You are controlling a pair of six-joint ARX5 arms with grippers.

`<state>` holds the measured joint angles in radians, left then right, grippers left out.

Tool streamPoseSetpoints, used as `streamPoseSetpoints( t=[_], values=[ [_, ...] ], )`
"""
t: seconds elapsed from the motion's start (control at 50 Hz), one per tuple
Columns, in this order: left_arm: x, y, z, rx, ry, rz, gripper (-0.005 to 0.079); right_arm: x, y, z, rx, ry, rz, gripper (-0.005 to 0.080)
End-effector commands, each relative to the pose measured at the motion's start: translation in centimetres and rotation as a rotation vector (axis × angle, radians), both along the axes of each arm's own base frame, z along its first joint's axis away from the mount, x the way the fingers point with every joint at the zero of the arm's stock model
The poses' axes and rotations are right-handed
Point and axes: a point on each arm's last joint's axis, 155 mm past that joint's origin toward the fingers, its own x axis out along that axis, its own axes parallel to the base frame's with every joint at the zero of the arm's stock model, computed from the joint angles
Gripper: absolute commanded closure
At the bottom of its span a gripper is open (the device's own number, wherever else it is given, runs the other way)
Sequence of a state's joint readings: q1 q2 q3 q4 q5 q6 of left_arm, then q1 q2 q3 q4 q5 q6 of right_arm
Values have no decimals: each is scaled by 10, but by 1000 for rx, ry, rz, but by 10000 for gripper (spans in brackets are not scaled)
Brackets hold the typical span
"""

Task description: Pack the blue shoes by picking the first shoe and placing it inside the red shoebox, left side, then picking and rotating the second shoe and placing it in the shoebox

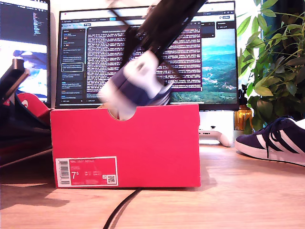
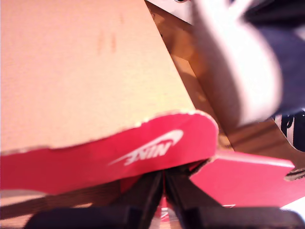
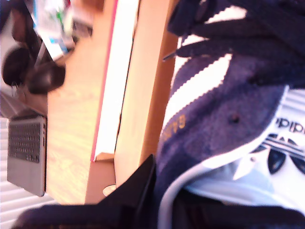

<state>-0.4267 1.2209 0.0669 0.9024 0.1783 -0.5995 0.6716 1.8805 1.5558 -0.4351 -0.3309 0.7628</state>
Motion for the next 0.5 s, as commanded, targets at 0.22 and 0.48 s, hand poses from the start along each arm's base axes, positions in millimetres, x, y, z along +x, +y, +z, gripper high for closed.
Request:
streamPoseSetpoints(
  t=[0.22,0.48],
  values=[
    [-4,0,-4,8,4,-6,763,10,13,-9,6,-16,3,765],
    [-3,0,-4,8,3,-6,763,15,11,-46,-52,27,-12,765]
  ],
)
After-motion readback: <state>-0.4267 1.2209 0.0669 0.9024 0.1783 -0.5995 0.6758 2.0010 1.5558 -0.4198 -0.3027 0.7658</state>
